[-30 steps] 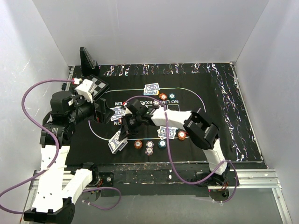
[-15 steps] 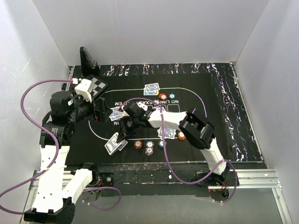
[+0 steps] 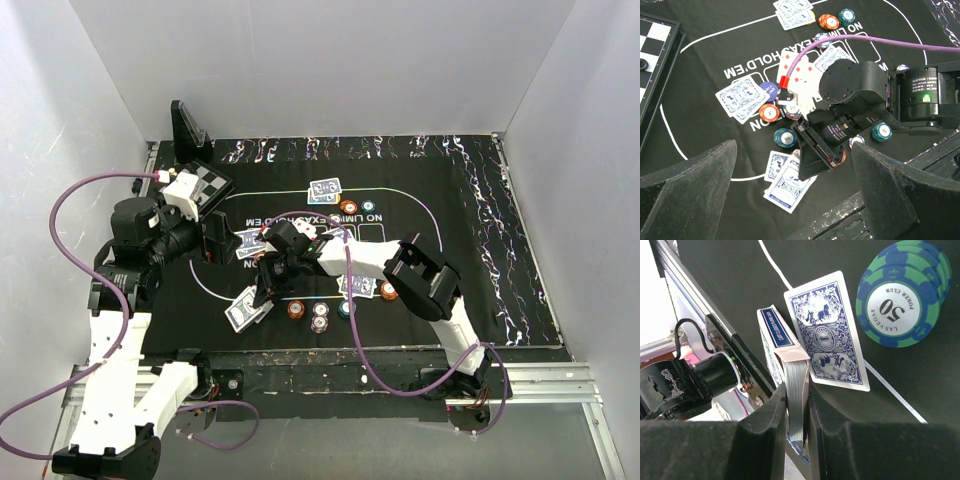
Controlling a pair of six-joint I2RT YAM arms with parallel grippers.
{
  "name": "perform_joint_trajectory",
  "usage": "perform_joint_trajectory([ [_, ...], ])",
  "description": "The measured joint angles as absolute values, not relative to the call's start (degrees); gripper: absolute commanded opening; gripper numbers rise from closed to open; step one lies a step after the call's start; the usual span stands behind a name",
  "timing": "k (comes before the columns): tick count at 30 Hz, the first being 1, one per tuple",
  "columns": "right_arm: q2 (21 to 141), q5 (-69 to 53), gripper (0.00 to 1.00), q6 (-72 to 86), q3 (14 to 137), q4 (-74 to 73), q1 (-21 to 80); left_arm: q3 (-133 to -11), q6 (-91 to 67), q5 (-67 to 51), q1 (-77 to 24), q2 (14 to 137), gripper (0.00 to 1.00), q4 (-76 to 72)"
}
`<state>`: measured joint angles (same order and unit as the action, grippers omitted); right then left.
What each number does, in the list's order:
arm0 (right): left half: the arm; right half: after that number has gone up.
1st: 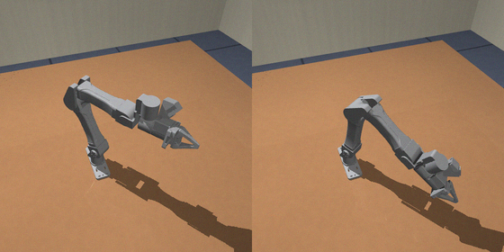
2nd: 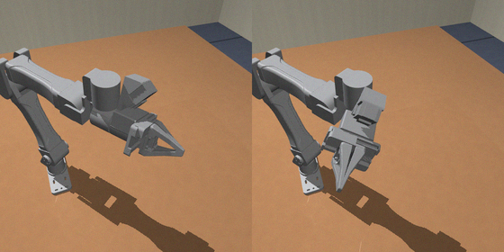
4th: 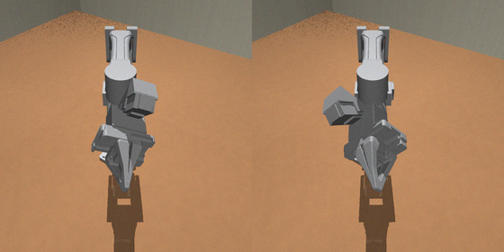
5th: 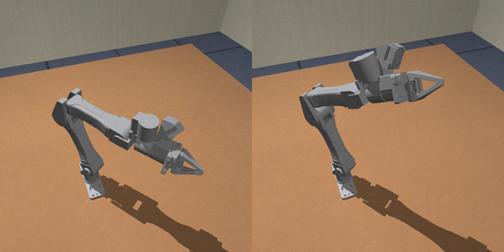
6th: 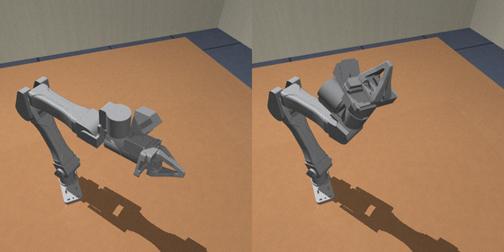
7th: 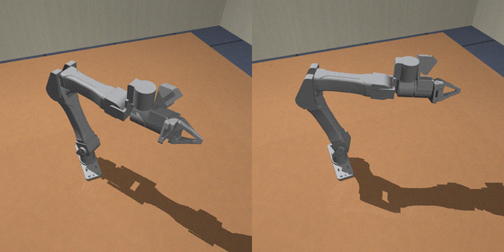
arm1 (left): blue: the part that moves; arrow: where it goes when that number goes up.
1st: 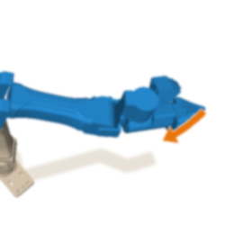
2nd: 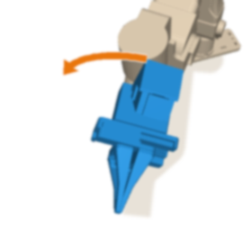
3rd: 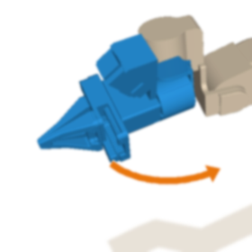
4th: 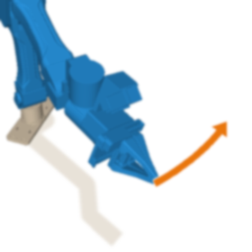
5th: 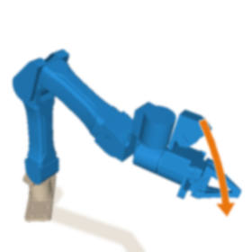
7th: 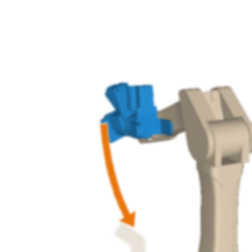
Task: Distribute texas hold em gaming equipment
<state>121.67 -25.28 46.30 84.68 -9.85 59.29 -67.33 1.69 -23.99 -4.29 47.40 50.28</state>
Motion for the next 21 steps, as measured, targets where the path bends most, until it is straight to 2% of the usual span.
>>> perform_joint_trajectory([
  [3, 121.5, -24.9, 0.25, 46.3, 84.5, -9.8, 59.3, -66.7, 1.7, -24.0, -4.3, 47.4, 1.0, 50.1],
  [5, 121.3, -24.5, 0.35, 46.3, 84.4, -9.9, 59.4, -66.6, 1.7, -24.0, -4.3, 47.4, 1.0, 50.0],
  [7, 120.9, -22.6, 0.48, 46.0, 83.8, -10.4, 59.5, -66.3, 1.7, -24.0, -4.3, 47.4, 1.0, 49.6],
  [9, 120.7, -19.9, 0.67, 45.8, 82.8, -11.9, 59.5, -66.1, 1.7, -24.0, -4.3, 47.4, 1.0, 49.5],
  [11, 120.3, -19.2, 0.76, 46.4, 82.1, -12.9, 59.4, -66.0, 1.7, -24.0, -4.3, 47.4, 1.0, 49.4],
  [14, 118.0, -15.9, 0.81, 45.3, 81.4, -15.0, 59.3, -65.7, 1.7, -24.0, -4.3, 47.3, 1.0, 48.9],
  [21, 115.4, -11.0, 0.81, 42.7, 81.2, -20.6, 59.3, -65.2, 1.8, -23.3, -4.3, 47.2, 1.0, 48.4],
])
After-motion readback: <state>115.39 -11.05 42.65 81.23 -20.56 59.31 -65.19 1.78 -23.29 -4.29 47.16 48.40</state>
